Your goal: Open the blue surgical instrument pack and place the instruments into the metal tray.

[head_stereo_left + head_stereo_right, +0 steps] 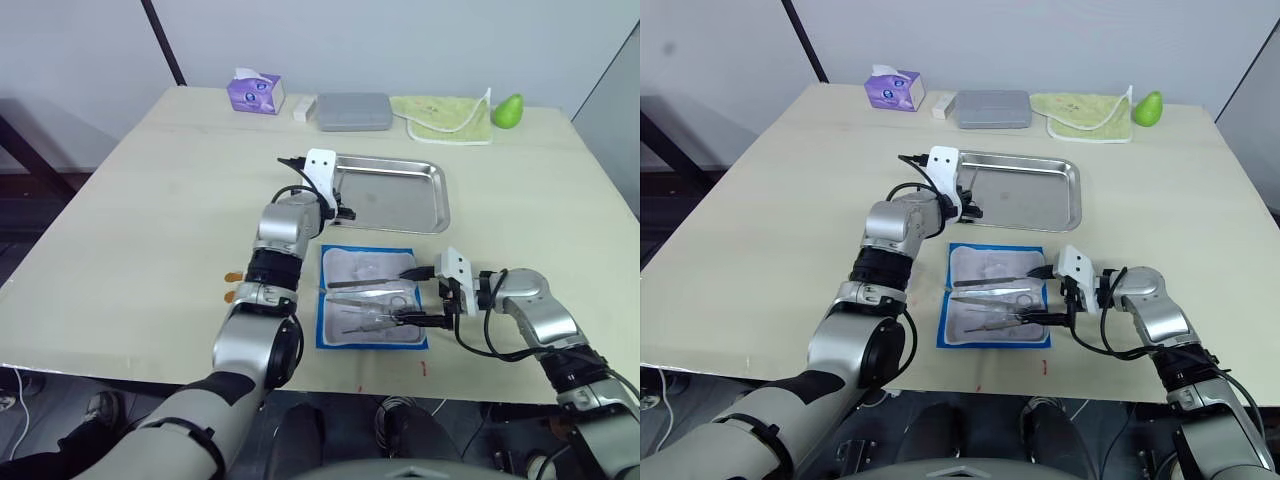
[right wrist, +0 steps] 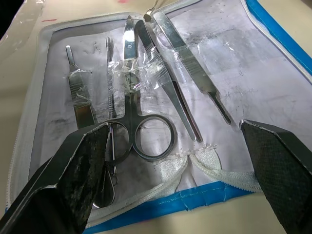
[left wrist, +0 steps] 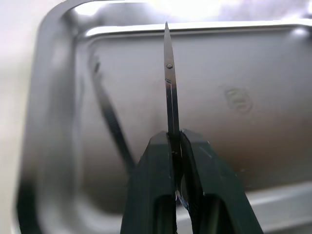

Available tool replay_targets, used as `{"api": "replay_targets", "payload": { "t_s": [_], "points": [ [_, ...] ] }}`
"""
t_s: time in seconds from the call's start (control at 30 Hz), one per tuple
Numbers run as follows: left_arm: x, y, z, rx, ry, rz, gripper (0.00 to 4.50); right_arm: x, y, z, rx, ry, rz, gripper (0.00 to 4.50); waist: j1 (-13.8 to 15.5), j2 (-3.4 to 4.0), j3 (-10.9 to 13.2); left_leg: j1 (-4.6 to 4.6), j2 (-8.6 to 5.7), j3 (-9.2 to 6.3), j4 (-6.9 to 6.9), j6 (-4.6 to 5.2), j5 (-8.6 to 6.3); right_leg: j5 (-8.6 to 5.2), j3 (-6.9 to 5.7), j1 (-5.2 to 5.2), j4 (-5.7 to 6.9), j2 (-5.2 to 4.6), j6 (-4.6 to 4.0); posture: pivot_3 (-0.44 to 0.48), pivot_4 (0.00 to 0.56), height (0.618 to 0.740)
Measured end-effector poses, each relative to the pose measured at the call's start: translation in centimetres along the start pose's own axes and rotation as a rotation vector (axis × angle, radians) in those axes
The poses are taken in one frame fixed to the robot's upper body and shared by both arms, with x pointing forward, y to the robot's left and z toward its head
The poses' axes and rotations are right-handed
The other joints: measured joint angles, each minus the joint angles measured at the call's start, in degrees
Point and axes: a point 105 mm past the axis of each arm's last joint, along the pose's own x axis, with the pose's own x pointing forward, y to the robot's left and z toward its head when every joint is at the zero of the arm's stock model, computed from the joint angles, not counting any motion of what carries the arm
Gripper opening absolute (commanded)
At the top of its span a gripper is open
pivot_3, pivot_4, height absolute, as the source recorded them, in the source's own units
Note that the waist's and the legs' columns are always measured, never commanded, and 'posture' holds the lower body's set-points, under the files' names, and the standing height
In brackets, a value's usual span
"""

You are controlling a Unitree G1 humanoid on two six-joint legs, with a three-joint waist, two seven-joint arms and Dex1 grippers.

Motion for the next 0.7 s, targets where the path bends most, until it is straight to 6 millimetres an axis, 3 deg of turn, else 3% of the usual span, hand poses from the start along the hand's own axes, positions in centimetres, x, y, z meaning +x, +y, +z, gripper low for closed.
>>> {"api": "replay_targets", "payload": {
  "t_s": [0.23, 0.57, 0.7],
  "points": [
    [1.2, -0.6, -0.2, -0.002, 0.022, 0.021, 0.03, 0.1, 0.0, 0.0, 0.000, -0.004, -0.003, 4.50, -0.10, 0.02, 0.01, -0.01, -0.01, -0.01, -0.01, 0.00, 0.00, 0.00, -0.02, -0.01, 0.00, 0.01, 0.01, 0.000, 0.150, 0.740],
    [1.8, 0.0, -0.8, -0.007, 0.040, 0.043, 0.03, 0.0, 0.2, 0.0, -0.003, -0.005, -0.015, 4.50, -0.08, 0.06, 0.05, -0.07, -0.01, -0.02, -0.02, -0.02, 0.01, -0.01, -0.04, -0.06, 0.00, 0.00, 0.01, 0.000, 0.150, 0.740],
    [1.8, 0.1, -0.8, -0.010, 0.046, 0.045, 1.43, -0.1, 0.2, 0.0, -0.003, -0.005, -0.017, 4.50, -0.08, 0.06, 0.05, -0.07, -0.02, -0.02, -0.01, -0.02, 0.01, 0.00, -0.04, -0.06, 0.00, 0.00, 0.01, 0.000, 0.150, 0.740]
  ]
}}
